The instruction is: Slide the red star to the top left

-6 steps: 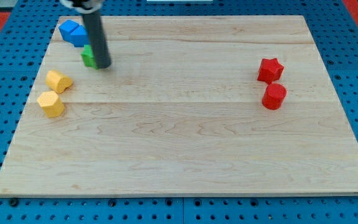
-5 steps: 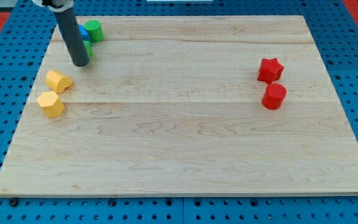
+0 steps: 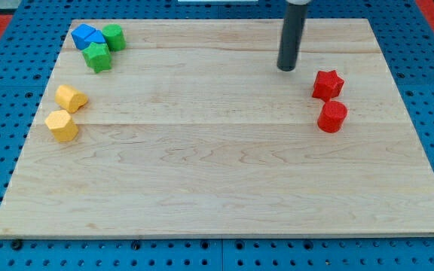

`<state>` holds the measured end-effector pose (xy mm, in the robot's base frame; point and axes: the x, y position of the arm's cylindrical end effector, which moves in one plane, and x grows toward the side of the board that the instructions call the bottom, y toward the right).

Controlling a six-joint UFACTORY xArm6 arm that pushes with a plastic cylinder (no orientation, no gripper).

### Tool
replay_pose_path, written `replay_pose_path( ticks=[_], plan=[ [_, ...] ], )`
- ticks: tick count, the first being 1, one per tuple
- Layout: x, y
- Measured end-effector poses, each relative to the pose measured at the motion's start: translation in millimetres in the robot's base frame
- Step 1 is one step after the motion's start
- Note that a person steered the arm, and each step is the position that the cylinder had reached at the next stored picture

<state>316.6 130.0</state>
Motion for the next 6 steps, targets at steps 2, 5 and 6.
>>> replay_pose_path(
  ticks=[2, 5, 6],
  plan=[
    [-46.9, 85.8],
    [-14.8, 214.6],
    [14.1, 206.9]
  ],
)
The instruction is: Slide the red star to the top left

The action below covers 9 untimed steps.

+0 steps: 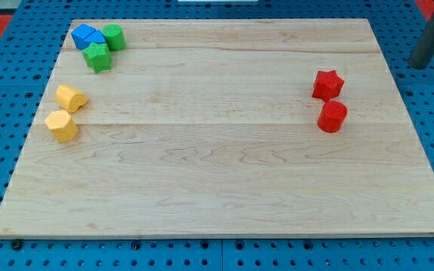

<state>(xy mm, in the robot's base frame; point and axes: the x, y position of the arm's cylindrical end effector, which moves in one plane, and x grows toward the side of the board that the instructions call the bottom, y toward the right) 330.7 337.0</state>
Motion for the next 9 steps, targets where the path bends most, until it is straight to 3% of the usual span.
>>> replay_pose_path(
  ticks=[2, 5, 6, 7, 9],
  plan=[
    [2.5, -20.1],
    [50.8, -139.6],
    [13.7, -249.8],
    [-19.0, -269.6],
    [-35.2, -430.6]
  ],
)
